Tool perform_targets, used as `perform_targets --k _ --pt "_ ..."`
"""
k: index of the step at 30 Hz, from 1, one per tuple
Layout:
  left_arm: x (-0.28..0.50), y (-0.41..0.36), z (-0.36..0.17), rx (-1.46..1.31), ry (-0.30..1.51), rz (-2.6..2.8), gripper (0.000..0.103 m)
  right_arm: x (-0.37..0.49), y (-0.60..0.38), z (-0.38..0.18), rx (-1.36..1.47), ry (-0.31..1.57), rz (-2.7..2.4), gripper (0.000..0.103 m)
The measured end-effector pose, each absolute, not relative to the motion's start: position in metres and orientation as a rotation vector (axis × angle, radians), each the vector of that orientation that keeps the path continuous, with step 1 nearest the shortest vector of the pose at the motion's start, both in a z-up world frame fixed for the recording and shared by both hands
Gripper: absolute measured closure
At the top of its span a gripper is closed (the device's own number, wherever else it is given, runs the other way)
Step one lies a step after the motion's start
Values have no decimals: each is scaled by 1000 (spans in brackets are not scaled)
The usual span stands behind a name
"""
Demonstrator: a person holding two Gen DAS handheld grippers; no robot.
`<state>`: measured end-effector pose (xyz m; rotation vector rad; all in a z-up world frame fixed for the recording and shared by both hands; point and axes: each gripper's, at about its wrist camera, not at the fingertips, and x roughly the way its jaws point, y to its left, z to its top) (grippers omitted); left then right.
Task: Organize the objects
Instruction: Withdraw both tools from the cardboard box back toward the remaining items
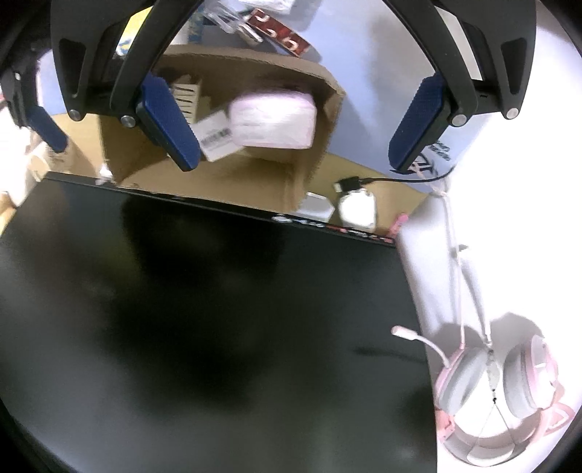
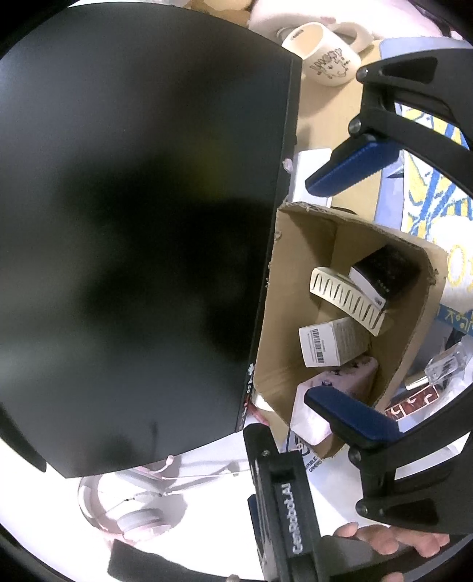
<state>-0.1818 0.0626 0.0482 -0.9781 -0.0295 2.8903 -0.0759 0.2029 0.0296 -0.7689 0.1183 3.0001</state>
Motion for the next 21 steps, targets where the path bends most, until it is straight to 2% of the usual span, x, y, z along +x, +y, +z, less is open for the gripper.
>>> perform_targets --k 6,21 --pt "-164 65 62 -900 41 2938 0 -75 206 32 -762 121 3003 0" --pt "-146 33 75 -892 -3 2986 0 -60 196 37 -760 17 2983 0"
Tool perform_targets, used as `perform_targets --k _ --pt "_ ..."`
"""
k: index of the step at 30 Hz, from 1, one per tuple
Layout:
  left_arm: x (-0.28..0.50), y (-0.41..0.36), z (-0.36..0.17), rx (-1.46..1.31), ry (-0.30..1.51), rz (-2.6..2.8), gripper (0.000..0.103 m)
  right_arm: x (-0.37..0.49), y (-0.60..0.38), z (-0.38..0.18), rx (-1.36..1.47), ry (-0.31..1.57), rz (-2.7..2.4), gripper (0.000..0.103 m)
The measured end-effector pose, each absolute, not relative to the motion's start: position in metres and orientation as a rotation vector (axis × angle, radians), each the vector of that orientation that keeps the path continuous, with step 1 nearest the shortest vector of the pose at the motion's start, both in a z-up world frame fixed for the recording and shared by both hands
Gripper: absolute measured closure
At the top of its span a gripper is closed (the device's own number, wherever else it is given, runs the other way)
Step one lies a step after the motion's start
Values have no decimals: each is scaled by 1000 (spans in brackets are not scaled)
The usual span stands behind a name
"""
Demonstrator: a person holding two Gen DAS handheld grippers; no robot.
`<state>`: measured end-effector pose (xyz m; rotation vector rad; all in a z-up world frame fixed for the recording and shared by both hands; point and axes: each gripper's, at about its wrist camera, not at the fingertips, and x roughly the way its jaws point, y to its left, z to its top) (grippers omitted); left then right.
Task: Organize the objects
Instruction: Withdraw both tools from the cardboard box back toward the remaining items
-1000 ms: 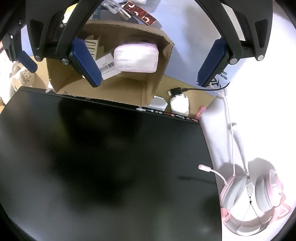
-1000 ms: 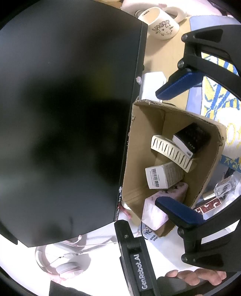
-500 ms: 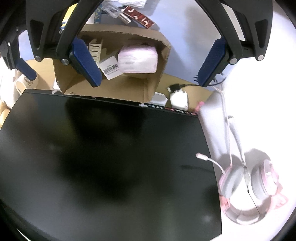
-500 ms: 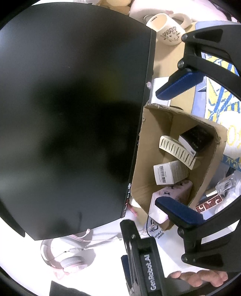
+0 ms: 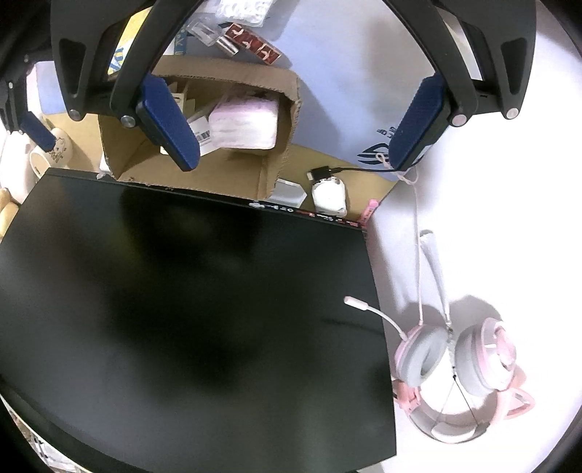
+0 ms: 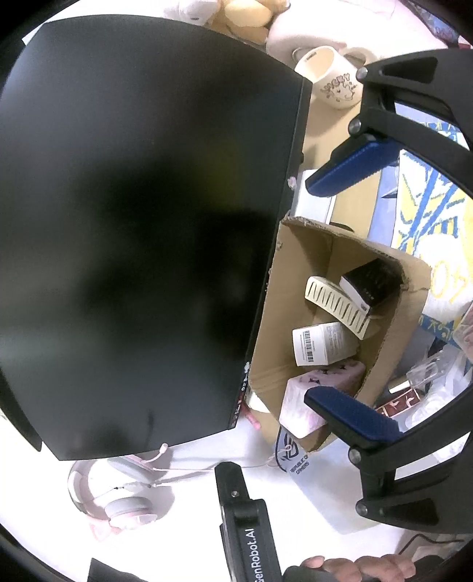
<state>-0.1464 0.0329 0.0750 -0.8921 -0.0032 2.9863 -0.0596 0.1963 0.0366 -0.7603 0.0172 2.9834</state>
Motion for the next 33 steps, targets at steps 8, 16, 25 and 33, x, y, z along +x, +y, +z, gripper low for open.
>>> perform_targets --k 8,16,25,33 --pt "-129 25 86 -859 -28 2977 0 -39 193 44 -814 53 2953 0" --pt "-114 22 96 -822 36 2999 0 -25 198 49 -795 106 2929 0" --pt "-99 -5 87 -864 45 3055 0 -8 199 47 -812 124 2900 0" --pt "-80 -21 67 -876 -22 3058 0 2 185 30 -847 132 2900 0"
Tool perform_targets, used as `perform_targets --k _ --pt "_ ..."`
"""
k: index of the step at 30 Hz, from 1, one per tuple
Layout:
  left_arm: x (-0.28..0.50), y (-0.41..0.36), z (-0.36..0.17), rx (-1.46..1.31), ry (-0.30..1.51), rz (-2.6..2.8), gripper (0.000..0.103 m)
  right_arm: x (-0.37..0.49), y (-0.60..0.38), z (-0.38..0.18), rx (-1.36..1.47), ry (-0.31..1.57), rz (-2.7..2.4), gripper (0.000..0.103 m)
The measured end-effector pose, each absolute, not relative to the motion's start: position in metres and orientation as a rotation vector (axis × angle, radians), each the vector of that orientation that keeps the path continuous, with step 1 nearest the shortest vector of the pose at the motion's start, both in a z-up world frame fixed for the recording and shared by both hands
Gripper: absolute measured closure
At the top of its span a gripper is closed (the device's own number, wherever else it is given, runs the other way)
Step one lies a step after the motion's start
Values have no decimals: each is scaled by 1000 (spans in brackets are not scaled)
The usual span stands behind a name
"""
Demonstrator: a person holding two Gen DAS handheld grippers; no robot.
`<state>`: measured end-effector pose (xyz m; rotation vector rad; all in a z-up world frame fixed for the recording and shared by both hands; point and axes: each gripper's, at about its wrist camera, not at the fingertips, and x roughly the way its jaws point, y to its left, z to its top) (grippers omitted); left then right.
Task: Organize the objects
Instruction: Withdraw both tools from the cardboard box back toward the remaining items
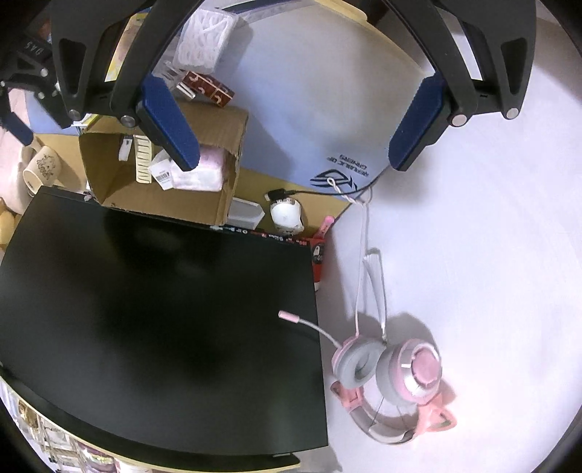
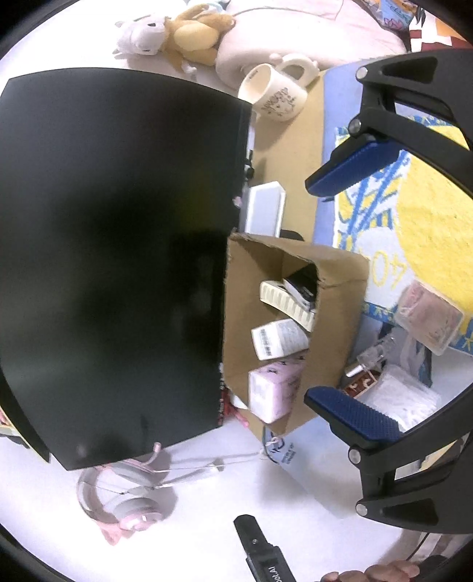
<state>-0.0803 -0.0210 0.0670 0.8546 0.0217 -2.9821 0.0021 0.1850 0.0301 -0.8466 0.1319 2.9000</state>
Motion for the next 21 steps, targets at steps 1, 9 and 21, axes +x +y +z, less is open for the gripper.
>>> perform_targets --k 1,9,21 --pt "-79 -22 63 858 33 -2987 0 3 181 27 -855 110 2896 0" --pt "-76 -20 34 884 46 -2982 0 4 167 10 -928 135 2907 0" --pt "-68 -5 -5 928 -12 -3003 0 0 165 -15 -958 230 2859 0"
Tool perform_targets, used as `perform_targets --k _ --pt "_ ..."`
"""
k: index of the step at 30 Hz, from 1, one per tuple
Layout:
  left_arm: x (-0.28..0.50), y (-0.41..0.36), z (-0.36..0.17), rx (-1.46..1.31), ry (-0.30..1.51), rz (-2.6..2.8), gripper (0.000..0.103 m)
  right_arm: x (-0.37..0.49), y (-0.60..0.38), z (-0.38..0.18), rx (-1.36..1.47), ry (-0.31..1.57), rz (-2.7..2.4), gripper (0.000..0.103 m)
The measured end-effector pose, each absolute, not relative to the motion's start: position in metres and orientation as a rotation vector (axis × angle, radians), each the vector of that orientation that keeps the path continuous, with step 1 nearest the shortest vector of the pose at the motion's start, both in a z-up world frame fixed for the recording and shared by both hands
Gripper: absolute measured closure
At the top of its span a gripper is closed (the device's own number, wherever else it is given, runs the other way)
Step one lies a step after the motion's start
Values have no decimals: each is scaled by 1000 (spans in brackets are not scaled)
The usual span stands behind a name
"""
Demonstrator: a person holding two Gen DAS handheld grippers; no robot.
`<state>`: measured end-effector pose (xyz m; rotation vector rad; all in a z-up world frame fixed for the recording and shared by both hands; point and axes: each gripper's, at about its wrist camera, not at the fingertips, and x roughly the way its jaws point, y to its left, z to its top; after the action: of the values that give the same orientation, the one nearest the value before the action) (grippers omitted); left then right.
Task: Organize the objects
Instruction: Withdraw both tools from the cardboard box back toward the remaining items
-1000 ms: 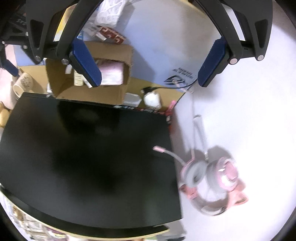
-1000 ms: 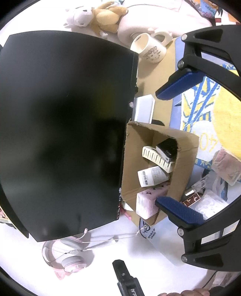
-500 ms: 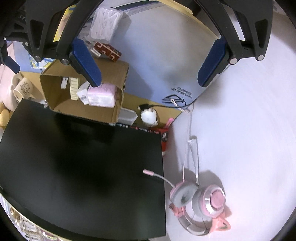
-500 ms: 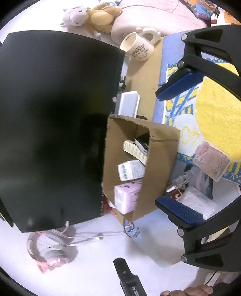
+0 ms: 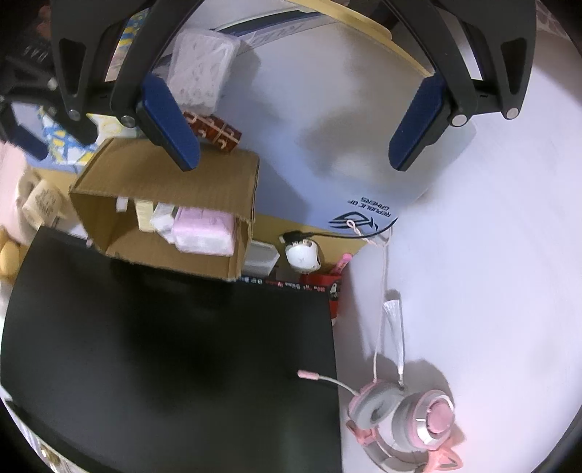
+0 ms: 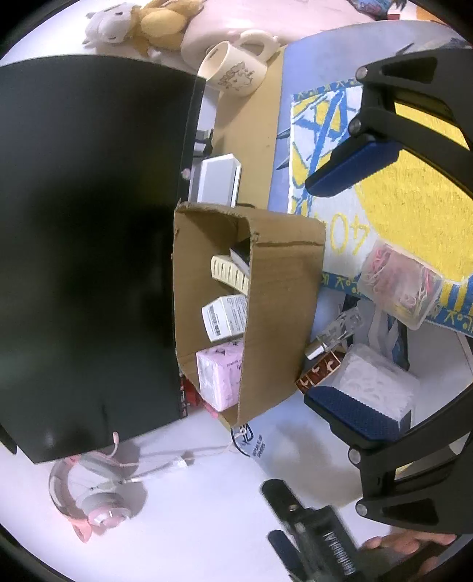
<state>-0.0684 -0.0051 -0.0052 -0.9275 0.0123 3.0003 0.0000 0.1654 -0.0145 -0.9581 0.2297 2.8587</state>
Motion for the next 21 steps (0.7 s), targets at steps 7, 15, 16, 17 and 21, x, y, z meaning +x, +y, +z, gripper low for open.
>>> perform_targets --k 7,15,16,17,21 --pt "-72 0 -17 -959 38 2992 0 -1 175 -25 -991 313 2846 0" --pt "-78 4 -28 -1012 45 2957 0 -7 175 -38 -1061 243 2774 0" --pt "-78 5 -29 -1018 57 2961 0 -7 175 -39 -1068 243 2769 0" --pt "-78 5 -29 -1019 78 2976 0 -7 176 -39 -1071 246 2770 0" --pt "-78 7 -33 -1024 134 2985 0 -8 179 -40 -1081 283 2770 0"
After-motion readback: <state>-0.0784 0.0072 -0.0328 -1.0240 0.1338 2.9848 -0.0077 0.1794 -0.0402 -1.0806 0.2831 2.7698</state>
